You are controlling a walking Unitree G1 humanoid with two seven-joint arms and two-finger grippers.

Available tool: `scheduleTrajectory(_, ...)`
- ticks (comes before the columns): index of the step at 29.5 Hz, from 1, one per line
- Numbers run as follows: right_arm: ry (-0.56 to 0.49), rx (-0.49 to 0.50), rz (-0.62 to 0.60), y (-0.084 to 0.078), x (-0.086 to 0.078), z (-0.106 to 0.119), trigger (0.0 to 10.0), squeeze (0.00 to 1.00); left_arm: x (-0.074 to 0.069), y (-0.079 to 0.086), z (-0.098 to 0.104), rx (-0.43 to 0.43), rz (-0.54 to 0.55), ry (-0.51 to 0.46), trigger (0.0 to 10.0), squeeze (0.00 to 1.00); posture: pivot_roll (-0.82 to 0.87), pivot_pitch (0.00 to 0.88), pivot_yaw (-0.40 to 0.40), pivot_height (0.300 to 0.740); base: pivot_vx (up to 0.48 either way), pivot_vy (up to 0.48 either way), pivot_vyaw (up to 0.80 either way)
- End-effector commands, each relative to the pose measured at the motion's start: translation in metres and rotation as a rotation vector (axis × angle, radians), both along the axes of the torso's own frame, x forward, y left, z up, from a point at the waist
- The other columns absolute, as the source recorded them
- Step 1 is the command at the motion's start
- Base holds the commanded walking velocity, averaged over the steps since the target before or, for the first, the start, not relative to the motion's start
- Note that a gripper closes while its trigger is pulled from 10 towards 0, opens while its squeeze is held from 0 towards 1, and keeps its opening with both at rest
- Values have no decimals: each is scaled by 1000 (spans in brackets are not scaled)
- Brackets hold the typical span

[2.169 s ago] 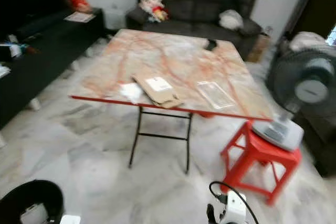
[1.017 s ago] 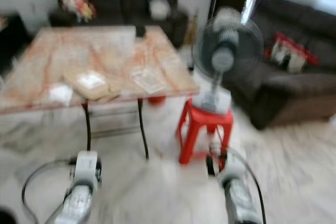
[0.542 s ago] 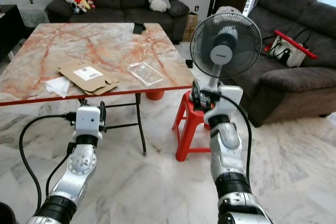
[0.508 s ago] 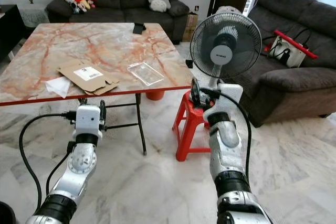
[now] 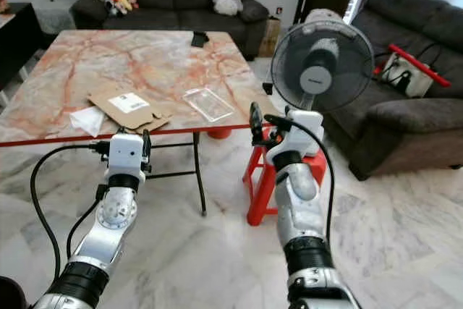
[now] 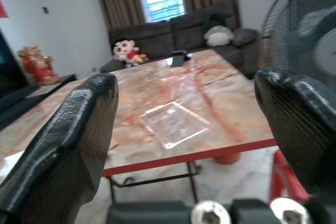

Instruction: Picking trash to rubbish bin

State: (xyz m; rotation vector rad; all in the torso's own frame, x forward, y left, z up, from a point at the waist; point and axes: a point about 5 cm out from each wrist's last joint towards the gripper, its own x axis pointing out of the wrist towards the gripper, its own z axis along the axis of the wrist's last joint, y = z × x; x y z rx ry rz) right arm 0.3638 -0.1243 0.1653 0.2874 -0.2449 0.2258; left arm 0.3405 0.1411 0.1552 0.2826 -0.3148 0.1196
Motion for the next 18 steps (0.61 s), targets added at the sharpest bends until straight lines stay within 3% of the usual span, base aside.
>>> scheduleTrajectory(1, -13, -4, -37, -8, -1, 4, 10000, 0, 4, -9, 10, 21, -36, -19, 10000, 0, -84, 20, -69, 740, 326, 0, 0)
scheduleTrajectory(18, -27, -18, -22, 1, -4, 5, 10000, 0, 4, -12, 13, 27, -49, -5, 10000, 0, -75, 14, -64, 740, 328, 0, 0)
